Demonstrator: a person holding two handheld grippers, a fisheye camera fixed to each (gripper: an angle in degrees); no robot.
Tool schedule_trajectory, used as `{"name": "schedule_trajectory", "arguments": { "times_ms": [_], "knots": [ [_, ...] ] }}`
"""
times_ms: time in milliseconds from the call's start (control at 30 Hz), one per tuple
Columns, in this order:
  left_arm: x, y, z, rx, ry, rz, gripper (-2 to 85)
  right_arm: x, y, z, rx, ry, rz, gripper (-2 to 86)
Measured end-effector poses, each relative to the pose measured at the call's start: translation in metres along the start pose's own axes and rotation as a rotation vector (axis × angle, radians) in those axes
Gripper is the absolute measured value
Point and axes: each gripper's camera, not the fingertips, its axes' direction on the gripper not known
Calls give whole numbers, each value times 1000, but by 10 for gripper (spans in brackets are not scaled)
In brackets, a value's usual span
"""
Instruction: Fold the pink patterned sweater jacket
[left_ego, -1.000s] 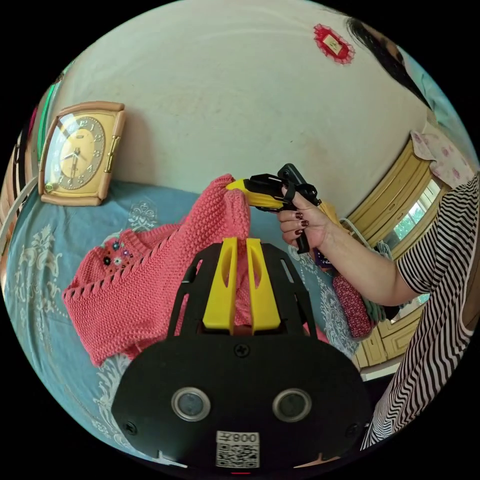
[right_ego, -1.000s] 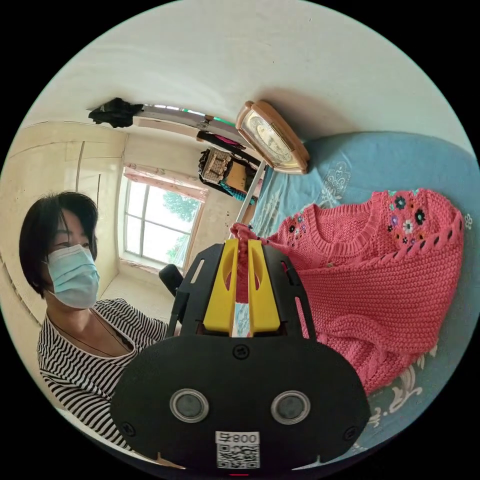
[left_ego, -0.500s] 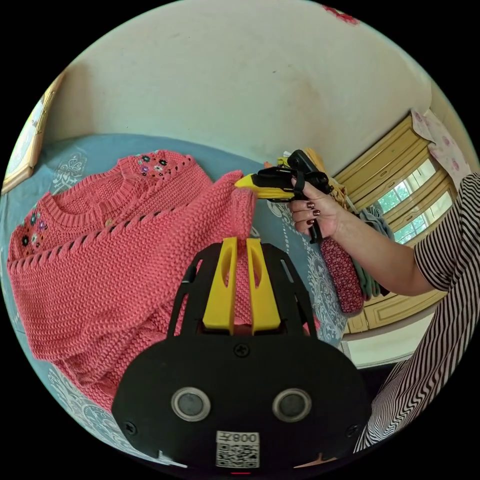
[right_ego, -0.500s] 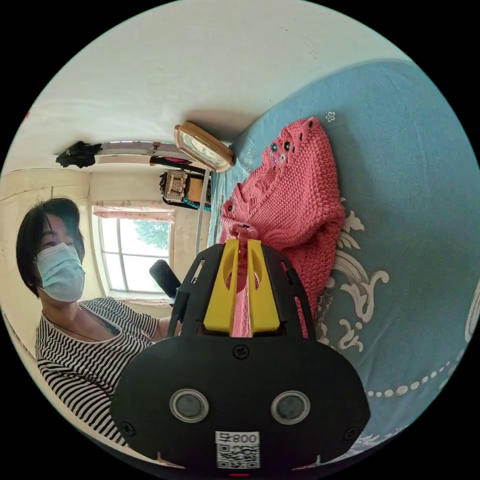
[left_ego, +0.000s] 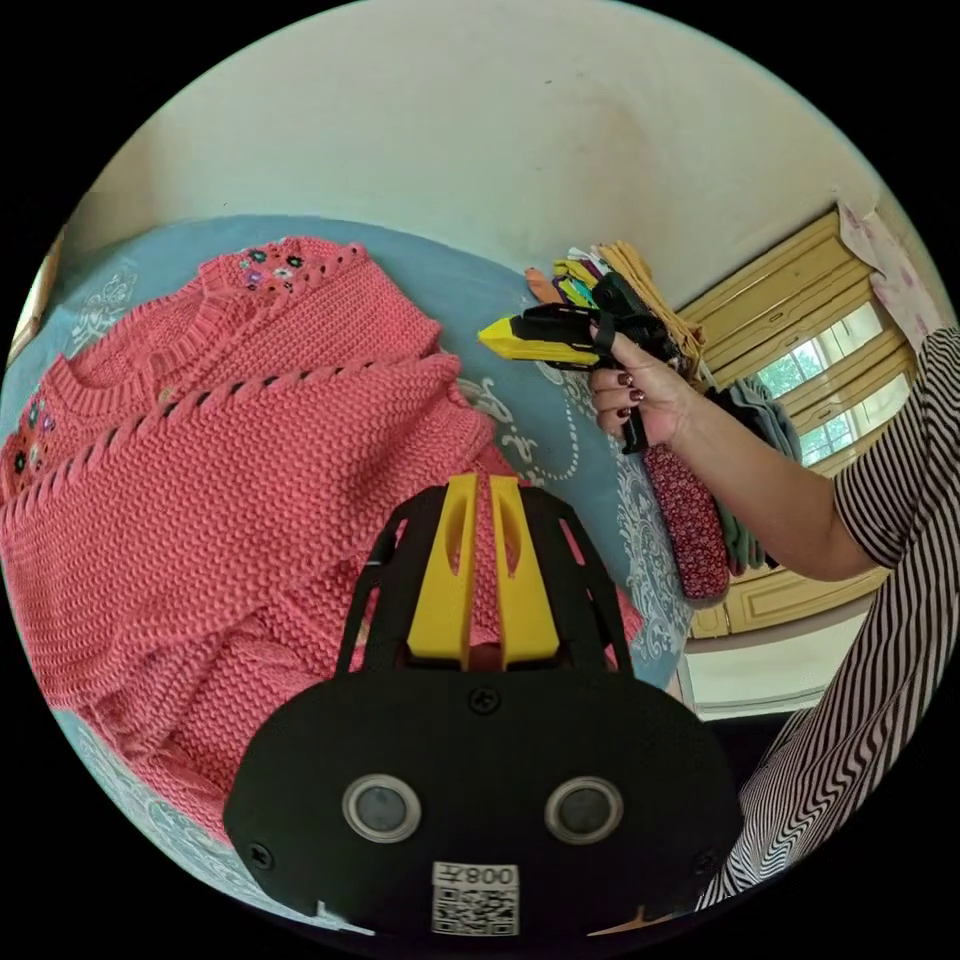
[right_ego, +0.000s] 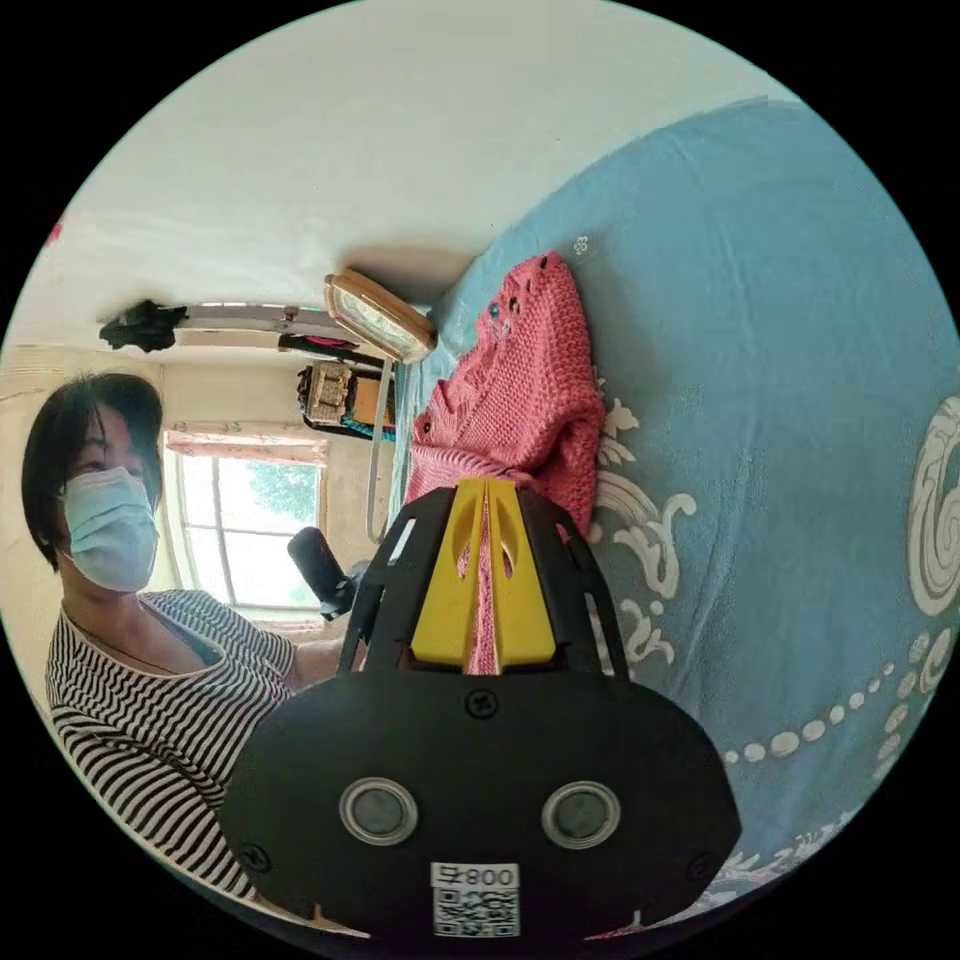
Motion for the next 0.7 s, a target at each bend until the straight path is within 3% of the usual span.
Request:
{"name": "schedule_trajectory", "arguments": {
  "times_ms": [100,233,300,500,700],
  "knots": [
    [-6,-5,-8,59,-57,-53,8,-25,5,36,-147,67,-100,1],
    [-15,-7,7,20,-123,-83,4,-28,23,71,-302,329,-157,1],
    [-21,-5,25,-34,-99,-96,3,-27,31,69,-283,305,-151,1],
    [-8,-2,15,40,-8,-84,2,-38,54,65,-270,346,-180,0],
    [-7,-9,35,11,-61,-39,2,-58,79,74,-246,453,-239,0]
  ]
}}
